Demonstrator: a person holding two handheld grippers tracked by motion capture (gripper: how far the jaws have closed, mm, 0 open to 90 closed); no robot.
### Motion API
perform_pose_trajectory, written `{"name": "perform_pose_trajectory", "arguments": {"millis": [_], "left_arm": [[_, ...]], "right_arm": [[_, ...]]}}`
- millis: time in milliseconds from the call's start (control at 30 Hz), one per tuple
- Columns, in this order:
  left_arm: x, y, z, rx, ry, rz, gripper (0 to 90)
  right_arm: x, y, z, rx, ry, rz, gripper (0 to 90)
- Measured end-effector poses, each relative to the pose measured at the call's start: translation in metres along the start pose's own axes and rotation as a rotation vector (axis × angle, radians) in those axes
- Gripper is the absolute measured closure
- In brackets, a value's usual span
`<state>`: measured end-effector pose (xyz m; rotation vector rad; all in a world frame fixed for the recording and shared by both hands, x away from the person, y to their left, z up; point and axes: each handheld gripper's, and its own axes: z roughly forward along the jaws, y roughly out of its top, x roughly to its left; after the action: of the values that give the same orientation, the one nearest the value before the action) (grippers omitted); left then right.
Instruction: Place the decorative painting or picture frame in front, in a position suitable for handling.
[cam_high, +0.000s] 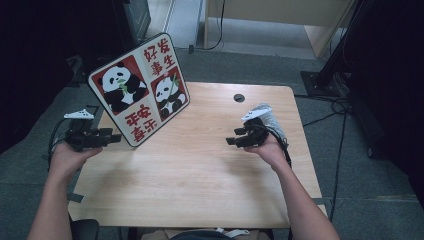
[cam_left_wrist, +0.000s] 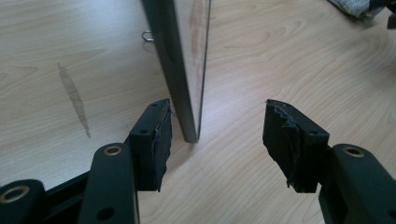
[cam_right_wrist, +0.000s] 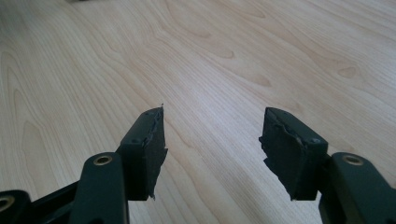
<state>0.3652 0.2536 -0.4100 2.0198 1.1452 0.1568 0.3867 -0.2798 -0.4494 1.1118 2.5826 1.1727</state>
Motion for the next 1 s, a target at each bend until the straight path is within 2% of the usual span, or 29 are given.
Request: {"name": "perform_pose_trajectory", "arguments": {"millis": [400,733,833,1000], "left_arm": [[0.016,0.026,-0.004,-0.009,-0.018,0.002,42.2],[0.026,0.049,-0.022,-0.035,-0.017,-0.001,42.6],[0.027,0.054,-0.025,-0.042,-0.015,-0.002,42.7],[0.023,0.070,-0.030,-0.035,-0.015,0.025,42.7]], "right_arm": [[0.003,-0.007,-0.003,0.011,-0.002,-0.005,40.2],[0.004,-0.012,-0.006,0.015,-0.007,0.000,40.1],[0.004,-0.013,-0.006,0.018,-0.009,0.003,40.1],[0.004,-0.014,-0.007,0.019,-0.009,0.004,40.1]]}}
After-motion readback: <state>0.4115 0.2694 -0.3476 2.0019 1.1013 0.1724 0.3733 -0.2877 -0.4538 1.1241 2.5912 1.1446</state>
